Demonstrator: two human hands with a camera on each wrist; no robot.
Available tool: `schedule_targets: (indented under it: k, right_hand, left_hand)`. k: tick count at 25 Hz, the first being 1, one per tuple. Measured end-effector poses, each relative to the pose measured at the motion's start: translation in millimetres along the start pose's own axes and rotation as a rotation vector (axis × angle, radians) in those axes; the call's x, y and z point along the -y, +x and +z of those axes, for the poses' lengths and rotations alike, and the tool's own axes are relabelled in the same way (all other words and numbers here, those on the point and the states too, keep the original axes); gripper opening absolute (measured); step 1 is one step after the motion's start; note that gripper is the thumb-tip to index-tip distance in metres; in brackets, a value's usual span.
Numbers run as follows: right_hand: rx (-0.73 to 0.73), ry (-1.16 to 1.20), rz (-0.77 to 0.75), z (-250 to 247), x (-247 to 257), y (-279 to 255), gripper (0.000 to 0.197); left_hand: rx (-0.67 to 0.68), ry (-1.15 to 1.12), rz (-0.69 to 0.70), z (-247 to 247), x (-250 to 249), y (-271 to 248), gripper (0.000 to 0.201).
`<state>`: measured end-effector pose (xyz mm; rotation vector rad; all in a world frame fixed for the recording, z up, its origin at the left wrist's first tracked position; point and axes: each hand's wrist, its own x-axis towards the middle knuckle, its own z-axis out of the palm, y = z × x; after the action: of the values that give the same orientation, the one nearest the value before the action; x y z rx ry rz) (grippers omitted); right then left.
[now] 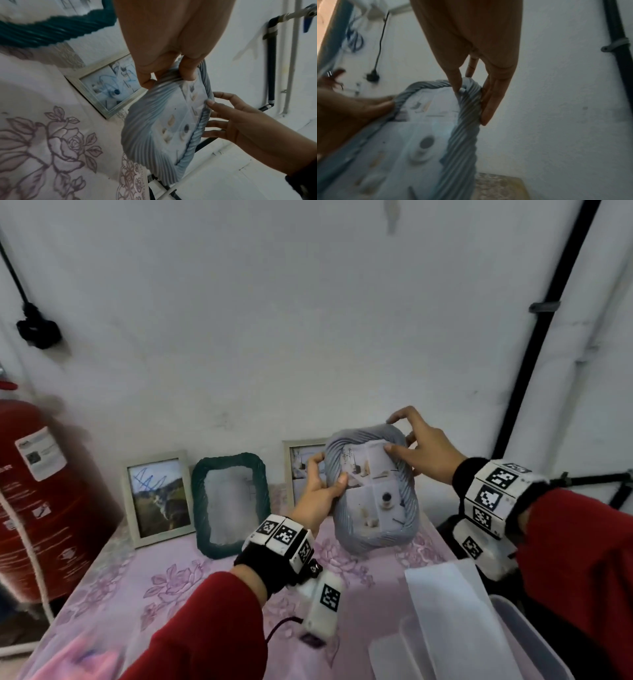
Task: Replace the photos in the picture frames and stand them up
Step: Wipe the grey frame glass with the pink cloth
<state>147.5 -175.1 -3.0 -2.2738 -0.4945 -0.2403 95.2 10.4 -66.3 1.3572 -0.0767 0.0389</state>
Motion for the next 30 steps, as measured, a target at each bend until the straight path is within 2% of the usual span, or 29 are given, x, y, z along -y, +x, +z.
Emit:
schedule_targets:
  k: [8,13,18,30]
  right_hand:
    - [0.152,-0.068,0.125,6.1,-61.2,49.3,0.029]
    - [0.161,-0.053,0.154,9.2,-85.6,56.6,0.030]
    - [0.125,-0.059,0.135,9.5,-91.9,58.2,0.029]
    - [0.147,-0.136,0.104,7.3,-91.7,42.5,0.031]
  left_hand:
    - [0.033,0.041,-0.078,4.3,50.6,61.0,0.042]
    - [0.086,0.029,-0.079,5.2,67.7,78.4,0.039]
    - [0.116,0.009,-0.086,4.0,73.5,86.1,0.041]
    - [0.154,-0.010,-0.087,5.7,85.9,74.8,0.046]
